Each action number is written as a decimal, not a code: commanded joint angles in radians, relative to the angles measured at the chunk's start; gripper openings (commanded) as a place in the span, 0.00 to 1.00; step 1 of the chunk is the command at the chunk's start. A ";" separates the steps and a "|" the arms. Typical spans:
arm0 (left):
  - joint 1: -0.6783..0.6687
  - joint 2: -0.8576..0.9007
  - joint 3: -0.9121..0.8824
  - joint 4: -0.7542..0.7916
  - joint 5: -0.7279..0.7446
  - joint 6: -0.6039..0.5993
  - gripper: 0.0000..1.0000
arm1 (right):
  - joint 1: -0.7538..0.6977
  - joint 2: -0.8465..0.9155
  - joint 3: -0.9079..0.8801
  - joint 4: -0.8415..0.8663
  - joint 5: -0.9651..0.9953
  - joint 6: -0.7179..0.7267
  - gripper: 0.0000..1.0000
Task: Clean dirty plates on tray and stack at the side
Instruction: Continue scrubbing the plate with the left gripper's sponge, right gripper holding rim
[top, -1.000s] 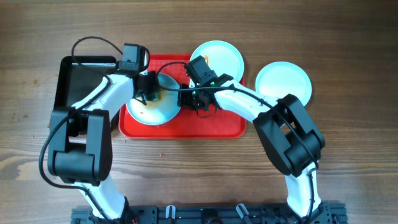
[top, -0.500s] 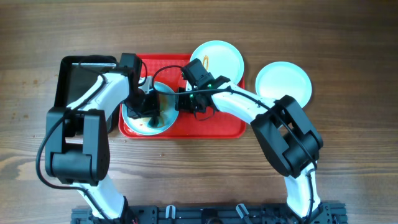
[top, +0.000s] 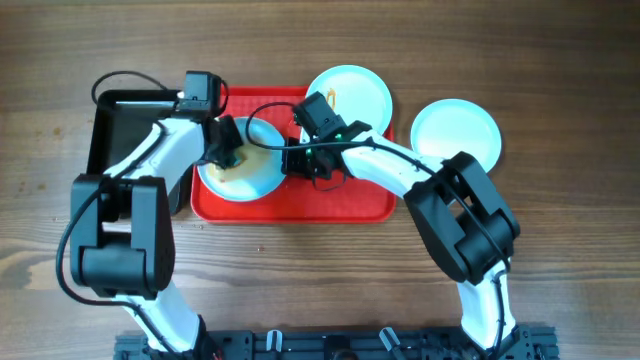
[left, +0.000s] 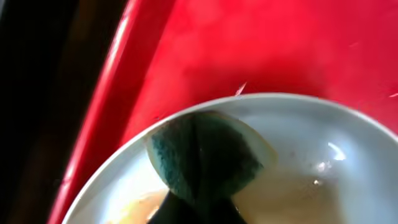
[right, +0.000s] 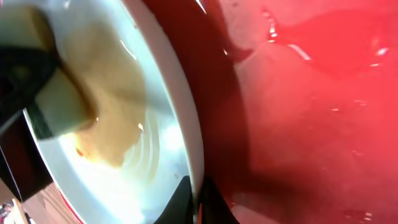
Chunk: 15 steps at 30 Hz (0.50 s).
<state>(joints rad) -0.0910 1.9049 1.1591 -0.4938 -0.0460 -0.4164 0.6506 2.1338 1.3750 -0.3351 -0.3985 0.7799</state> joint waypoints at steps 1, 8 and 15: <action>-0.040 0.039 -0.018 0.069 -0.085 -0.019 0.04 | -0.003 0.021 -0.008 -0.013 0.001 -0.021 0.04; -0.144 0.039 -0.018 0.014 0.177 0.208 0.04 | -0.003 0.021 -0.008 -0.008 0.001 -0.021 0.04; -0.138 0.039 -0.018 -0.209 0.246 0.259 0.04 | -0.003 0.021 -0.008 -0.005 -0.003 -0.021 0.04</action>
<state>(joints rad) -0.2272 1.9110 1.1736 -0.6010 0.1036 -0.1947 0.6395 2.1338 1.3750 -0.3477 -0.3927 0.7753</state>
